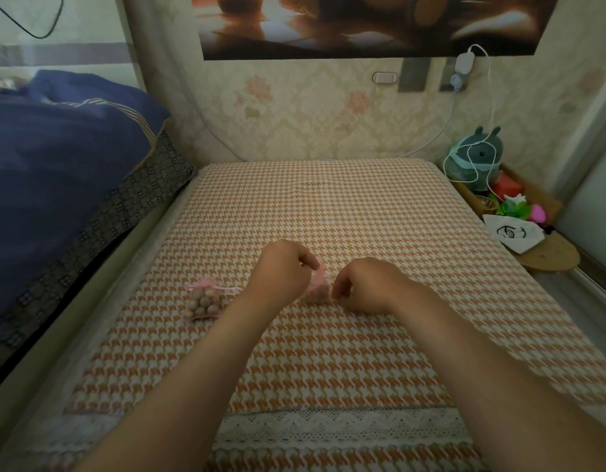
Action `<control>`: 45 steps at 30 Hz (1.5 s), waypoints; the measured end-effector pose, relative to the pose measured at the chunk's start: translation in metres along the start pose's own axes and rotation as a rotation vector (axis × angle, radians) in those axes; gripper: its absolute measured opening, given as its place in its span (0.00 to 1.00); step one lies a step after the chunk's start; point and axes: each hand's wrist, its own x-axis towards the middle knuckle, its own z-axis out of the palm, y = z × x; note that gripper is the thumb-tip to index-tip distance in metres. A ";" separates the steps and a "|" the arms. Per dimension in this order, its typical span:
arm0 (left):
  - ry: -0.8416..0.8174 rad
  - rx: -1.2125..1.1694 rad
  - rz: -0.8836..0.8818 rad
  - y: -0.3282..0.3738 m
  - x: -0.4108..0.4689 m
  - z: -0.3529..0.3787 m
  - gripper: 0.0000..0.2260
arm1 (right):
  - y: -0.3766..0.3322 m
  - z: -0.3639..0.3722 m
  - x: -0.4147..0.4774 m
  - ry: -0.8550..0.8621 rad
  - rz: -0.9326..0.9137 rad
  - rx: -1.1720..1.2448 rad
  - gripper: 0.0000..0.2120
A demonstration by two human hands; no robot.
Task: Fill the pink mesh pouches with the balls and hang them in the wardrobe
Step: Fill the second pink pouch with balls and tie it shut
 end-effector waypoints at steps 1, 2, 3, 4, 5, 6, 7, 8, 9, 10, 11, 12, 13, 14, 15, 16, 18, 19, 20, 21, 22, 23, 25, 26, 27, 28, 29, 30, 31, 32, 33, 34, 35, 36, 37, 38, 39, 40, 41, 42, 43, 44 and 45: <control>-0.012 0.002 0.004 -0.001 0.000 -0.001 0.13 | 0.000 0.000 0.001 0.024 0.004 0.015 0.08; -0.028 0.000 0.008 -0.002 0.001 -0.002 0.12 | 0.001 -0.001 0.001 0.058 0.016 0.031 0.08; -0.046 -0.002 0.015 -0.003 0.001 -0.004 0.11 | 0.002 -0.002 0.002 0.104 0.027 0.042 0.08; -0.065 -0.003 0.024 -0.005 0.001 -0.007 0.10 | 0.003 -0.003 0.003 0.160 0.039 0.058 0.07; -0.088 -0.002 0.035 -0.006 0.002 -0.009 0.10 | 0.003 -0.005 0.004 0.222 0.046 0.093 0.06; -0.113 -0.004 0.039 -0.008 0.002 -0.011 0.11 | 0.003 -0.008 0.004 0.284 0.047 0.150 0.05; -0.136 -0.009 0.037 -0.010 0.002 -0.013 0.12 | 0.002 -0.011 0.003 0.338 0.040 0.221 0.04; -0.154 -0.015 0.032 -0.012 0.002 -0.014 0.13 | -0.001 -0.014 0.002 0.387 0.018 0.296 0.04; -0.169 -0.019 0.028 -0.012 0.002 -0.015 0.13 | -0.004 -0.016 0.002 0.424 -0.016 0.363 0.04; -0.181 -0.022 0.031 -0.013 0.002 -0.016 0.14 | -0.009 -0.017 0.000 0.446 -0.056 0.418 0.05; -0.187 -0.026 0.039 -0.012 0.002 -0.017 0.14 | -0.014 -0.018 -0.001 0.447 -0.096 0.456 0.05; -0.190 -0.033 0.047 -0.011 0.002 -0.017 0.14 | -0.020 -0.017 -0.003 0.435 -0.133 0.473 0.05; -0.196 -0.038 0.054 -0.010 0.001 -0.018 0.13 | -0.025 -0.015 -0.005 0.423 -0.166 0.473 0.05; -0.206 -0.038 0.062 -0.010 0.001 -0.019 0.12 | -0.028 -0.013 -0.006 0.412 -0.193 0.464 0.05; -0.221 -0.034 0.066 -0.009 0.000 -0.019 0.12 | -0.030 -0.011 -0.006 0.404 -0.214 0.451 0.05; -0.237 -0.032 0.067 -0.009 0.000 -0.020 0.12 | -0.031 -0.010 -0.007 0.394 -0.228 0.432 0.06; -0.266 -0.042 0.057 -0.011 -0.001 -0.022 0.13 | -0.031 -0.008 -0.006 0.379 -0.237 0.359 0.07; -0.273 -0.053 0.052 -0.011 -0.001 -0.023 0.13 | -0.030 -0.007 -0.006 0.374 -0.238 0.314 0.08; -0.274 -0.066 0.052 -0.012 -0.001 -0.024 0.13 | -0.029 -0.007 -0.005 0.372 -0.241 0.278 0.08; -0.272 -0.078 0.058 -0.012 -0.002 -0.024 0.13 | -0.029 -0.008 -0.005 0.369 -0.244 0.244 0.08; -0.272 -0.087 0.066 -0.012 -0.002 -0.025 0.12 | -0.028 -0.008 -0.004 0.365 -0.245 0.201 0.08; -0.275 -0.094 0.071 -0.011 -0.002 -0.025 0.11 | -0.027 -0.009 -0.004 0.360 -0.248 0.148 0.08; -0.275 -0.109 0.064 -0.009 -0.003 -0.026 0.10 | -0.027 -0.010 -0.003 0.342 -0.251 0.056 0.09; -0.268 -0.115 0.058 -0.009 -0.003 -0.026 0.10 | -0.027 -0.011 -0.002 0.336 -0.247 0.024 0.09; -0.256 -0.117 0.055 -0.009 -0.002 -0.025 0.10 | -0.026 -0.013 -0.002 0.333 -0.240 -0.002 0.10; -0.237 -0.113 0.055 -0.009 -0.001 -0.024 0.11 | -0.024 -0.013 -0.002 0.331 -0.233 -0.024 0.11; -0.215 -0.101 0.061 -0.008 -0.001 -0.022 0.11 | -0.023 -0.014 -0.002 0.325 -0.224 -0.042 0.12; -0.194 -0.085 0.065 -0.007 -0.001 -0.020 0.11 | -0.022 -0.014 -0.002 0.314 -0.213 -0.054 0.12; -0.175 -0.072 0.066 -0.006 -0.002 -0.018 0.10 | -0.022 -0.014 -0.003 0.303 -0.203 -0.061 0.12; -0.158 -0.060 0.063 -0.005 -0.002 -0.016 0.10 | -0.021 -0.015 -0.003 0.297 -0.195 -0.060 0.11; -0.142 -0.047 0.058 -0.004 -0.003 -0.014 0.09 | -0.020 -0.016 -0.003 0.299 -0.188 -0.047 0.10; -0.126 -0.035 0.053 -0.004 -0.003 -0.013 0.09 | -0.018 -0.017 -0.003 0.309 -0.181 -0.021 0.10; -0.109 -0.029 0.048 -0.003 -0.003 -0.012 0.08 | -0.016 -0.019 -0.003 0.325 -0.174 0.013 0.09; -0.091 -0.032 0.041 -0.003 -0.003 -0.011 0.09 | -0.014 -0.021 -0.002 0.343 -0.165 0.045 0.09; -0.074 -0.041 0.037 -0.003 -0.002 -0.010 0.09 | -0.010 -0.022 -0.001 0.360 -0.153 0.071 0.09; -0.062 -0.052 0.033 -0.003 -0.002 -0.010 0.09 | -0.006 -0.024 -0.001 0.375 -0.134 0.088 0.09; -0.056 -0.060 0.029 -0.002 -0.002 -0.010 0.08 | -0.003 -0.024 -0.001 0.385 -0.111 0.092 0.08; -0.056 -0.062 0.026 -0.002 -0.002 -0.009 0.07 | 0.001 -0.025 -0.002 0.379 -0.084 0.085 0.08; -0.058 -0.057 0.026 -0.002 -0.002 -0.009 0.07 | 0.004 -0.024 -0.003 0.353 -0.058 0.068 0.08; -0.059 -0.050 0.030 -0.002 -0.002 -0.008 0.06 | 0.006 -0.023 -0.005 0.306 -0.034 0.049 0.09; -0.057 -0.047 0.033 -0.003 -0.002 -0.007 0.06 | 0.008 -0.022 -0.007 0.248 -0.014 0.032 0.09; -0.052 -0.048 0.035 -0.005 -0.001 -0.007 0.05 | 0.008 -0.021 -0.008 0.188 0.002 0.021 0.09; -0.050 -0.050 0.039 -0.006 -0.001 -0.006 0.06 | 0.008 -0.019 -0.009 0.137 0.015 0.013 0.09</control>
